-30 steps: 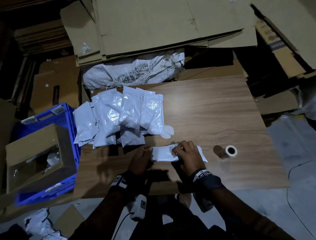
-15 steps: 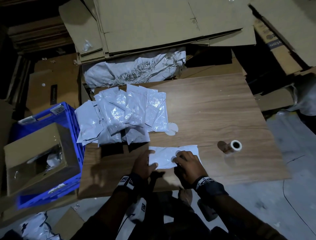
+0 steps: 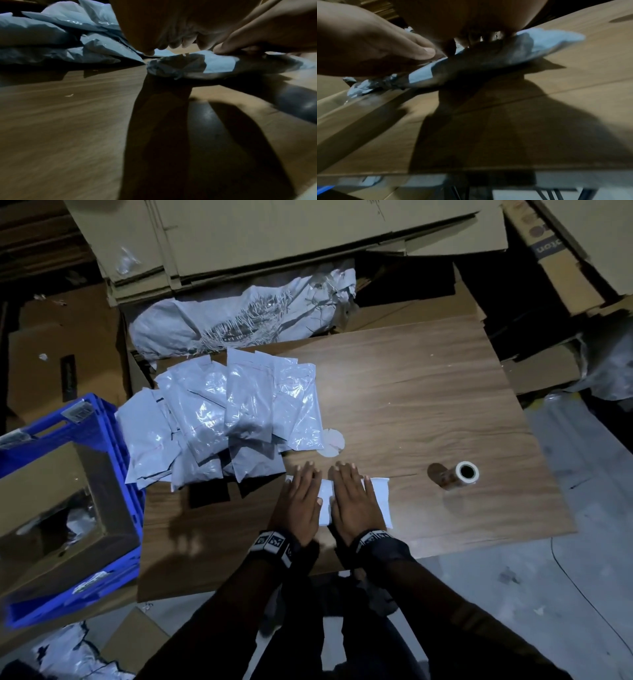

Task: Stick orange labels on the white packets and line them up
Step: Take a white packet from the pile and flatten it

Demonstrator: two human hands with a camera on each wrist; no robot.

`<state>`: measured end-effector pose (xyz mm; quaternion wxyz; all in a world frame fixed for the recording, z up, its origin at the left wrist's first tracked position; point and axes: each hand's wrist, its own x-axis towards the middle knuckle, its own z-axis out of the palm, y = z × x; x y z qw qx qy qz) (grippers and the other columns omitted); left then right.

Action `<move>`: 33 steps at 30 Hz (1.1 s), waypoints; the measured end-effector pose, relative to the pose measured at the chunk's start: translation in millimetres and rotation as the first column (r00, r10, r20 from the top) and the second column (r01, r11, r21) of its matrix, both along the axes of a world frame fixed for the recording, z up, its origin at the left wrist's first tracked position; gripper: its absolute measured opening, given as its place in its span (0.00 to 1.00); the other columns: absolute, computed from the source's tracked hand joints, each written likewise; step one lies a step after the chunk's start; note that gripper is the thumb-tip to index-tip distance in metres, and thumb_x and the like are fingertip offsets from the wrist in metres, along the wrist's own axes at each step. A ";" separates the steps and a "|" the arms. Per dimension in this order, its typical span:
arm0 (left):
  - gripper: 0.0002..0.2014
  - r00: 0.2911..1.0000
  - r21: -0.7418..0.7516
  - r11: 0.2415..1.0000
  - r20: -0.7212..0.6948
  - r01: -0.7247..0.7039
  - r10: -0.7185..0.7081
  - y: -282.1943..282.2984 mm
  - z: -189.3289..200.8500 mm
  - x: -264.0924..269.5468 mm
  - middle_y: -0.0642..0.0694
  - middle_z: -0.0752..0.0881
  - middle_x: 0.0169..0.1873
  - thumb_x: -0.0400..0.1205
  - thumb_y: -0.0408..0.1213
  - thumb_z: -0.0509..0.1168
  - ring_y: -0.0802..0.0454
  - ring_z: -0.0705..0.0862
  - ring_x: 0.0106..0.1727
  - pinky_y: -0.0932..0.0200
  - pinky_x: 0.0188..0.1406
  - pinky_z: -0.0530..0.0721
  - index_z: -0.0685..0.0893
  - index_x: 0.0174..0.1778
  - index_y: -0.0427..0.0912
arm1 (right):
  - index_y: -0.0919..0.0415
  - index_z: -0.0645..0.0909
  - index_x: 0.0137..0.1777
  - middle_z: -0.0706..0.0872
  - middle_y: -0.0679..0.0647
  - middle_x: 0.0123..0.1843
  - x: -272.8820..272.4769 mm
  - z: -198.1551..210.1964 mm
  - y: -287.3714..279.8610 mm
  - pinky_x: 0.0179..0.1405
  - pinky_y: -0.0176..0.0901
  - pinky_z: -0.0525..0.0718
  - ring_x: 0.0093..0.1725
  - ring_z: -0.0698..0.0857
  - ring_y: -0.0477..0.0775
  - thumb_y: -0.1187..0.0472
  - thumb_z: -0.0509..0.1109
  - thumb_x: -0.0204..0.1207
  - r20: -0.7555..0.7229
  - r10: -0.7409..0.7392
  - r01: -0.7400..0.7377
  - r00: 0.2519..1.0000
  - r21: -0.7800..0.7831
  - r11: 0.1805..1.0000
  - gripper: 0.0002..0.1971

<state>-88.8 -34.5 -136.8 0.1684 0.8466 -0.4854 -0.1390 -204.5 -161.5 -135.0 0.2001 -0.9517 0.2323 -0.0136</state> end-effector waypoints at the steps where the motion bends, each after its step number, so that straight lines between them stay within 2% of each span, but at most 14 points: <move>1: 0.30 1.000 0.022 1.000 -0.018 -0.016 0.016 -1.7 -5.2 0.2 0.41 0.56 0.89 0.89 0.44 0.45 0.39 0.55 0.90 0.34 0.83 0.63 0.59 0.89 0.38 | 0.61 0.59 0.90 0.58 0.58 0.91 2.7 -2.3 0.4 0.88 0.63 0.54 0.91 0.53 0.60 0.53 0.52 0.85 -0.012 -0.008 0.008 1.000 -0.019 1.000 0.33; 3: 0.30 0.999 0.030 0.999 -0.037 -0.026 0.027 -0.8 -12.4 -0.5 0.41 0.57 0.89 0.90 0.45 0.44 0.39 0.57 0.89 0.35 0.83 0.64 0.59 0.89 0.38 | 0.61 0.57 0.90 0.56 0.58 0.92 5.5 -6.9 0.7 0.89 0.60 0.48 0.92 0.51 0.58 0.51 0.53 0.86 -0.027 -0.006 0.005 1.000 -0.047 0.999 0.33; 6: 0.31 0.999 0.062 0.998 0.026 -0.024 0.023 1.7 -16.9 -2.1 0.42 0.57 0.89 0.90 0.47 0.44 0.40 0.58 0.89 0.37 0.83 0.63 0.58 0.89 0.40 | 0.60 0.55 0.91 0.54 0.57 0.93 2.5 -11.4 2.1 0.90 0.58 0.44 0.92 0.48 0.56 0.49 0.53 0.88 -0.041 0.014 -0.017 0.999 -0.070 0.997 0.34; 9: 0.31 0.993 0.104 0.994 0.113 -0.034 0.022 1.8 -16.8 -7.0 0.43 0.56 0.90 0.90 0.47 0.45 0.43 0.57 0.89 0.40 0.84 0.60 0.56 0.90 0.43 | 0.59 0.55 0.91 0.56 0.56 0.92 -0.4 -16.8 2.7 0.90 0.58 0.46 0.92 0.50 0.55 0.49 0.55 0.87 -0.048 0.016 -0.019 0.999 -0.070 0.997 0.34; 13: 0.30 0.989 0.144 0.989 0.145 -0.045 0.024 0.6 -16.7 -8.8 0.44 0.55 0.90 0.89 0.46 0.46 0.44 0.55 0.90 0.40 0.85 0.59 0.56 0.90 0.45 | 0.55 0.54 0.92 0.54 0.55 0.93 0.8 -23.1 2.7 0.89 0.60 0.52 0.92 0.51 0.55 0.50 0.55 0.86 -0.055 0.016 -0.020 0.998 -0.068 0.997 0.35; 19: 0.29 0.980 0.163 0.984 0.194 -0.071 0.039 0.3 -7.3 -17.8 0.44 0.51 0.90 0.91 0.45 0.45 0.45 0.48 0.91 0.39 0.86 0.56 0.53 0.91 0.44 | 0.53 0.53 0.92 0.51 0.55 0.93 0.5 -24.1 2.8 0.89 0.59 0.50 0.92 0.48 0.56 0.51 0.57 0.86 -0.077 0.019 -0.027 0.997 -0.099 0.995 0.35; 24: 0.30 0.985 0.167 0.984 0.171 -0.056 0.026 1.2 -3.6 -14.7 0.45 0.50 0.90 0.90 0.46 0.45 0.44 0.47 0.91 0.39 0.86 0.56 0.53 0.91 0.44 | 0.51 0.51 0.92 0.49 0.54 0.93 -0.2 -24.3 -2.2 0.89 0.57 0.48 0.92 0.46 0.55 0.49 0.58 0.87 -0.100 0.034 -0.042 0.994 -0.079 0.996 0.35; 29: 0.31 0.993 0.174 0.985 0.116 -0.009 -0.011 6.7 -0.6 -6.4 0.44 0.53 0.90 0.90 0.47 0.50 0.40 0.53 0.90 0.36 0.85 0.59 0.56 0.90 0.43 | 0.51 0.46 0.92 0.42 0.51 0.93 -15.1 -20.2 -24.0 0.89 0.54 0.41 0.92 0.40 0.53 0.36 0.47 0.89 -0.151 0.044 -0.048 0.988 -0.021 0.999 0.36; 32: 0.34 1.000 0.206 0.979 0.021 -0.005 0.001 11.7 4.2 3.0 0.48 0.53 0.90 0.88 0.53 0.52 0.43 0.54 0.90 0.37 0.86 0.57 0.57 0.90 0.45 | 0.52 0.45 0.92 0.42 0.51 0.93 -33.4 -15.6 -42.0 0.89 0.60 0.43 0.92 0.42 0.54 0.37 0.46 0.89 -0.185 0.025 -0.029 0.982 -0.021 0.999 0.37; 33: 0.36 1.000 0.199 0.980 -0.011 -0.003 0.006 11.7 5.8 7.2 0.47 0.56 0.90 0.86 0.53 0.55 0.43 0.57 0.89 0.37 0.86 0.59 0.58 0.90 0.44 | 0.54 0.48 0.92 0.46 0.52 0.93 -37.0 -11.6 -48.5 0.89 0.62 0.46 0.92 0.46 0.56 0.39 0.49 0.88 -0.197 0.042 -0.047 0.979 -0.025 0.999 0.37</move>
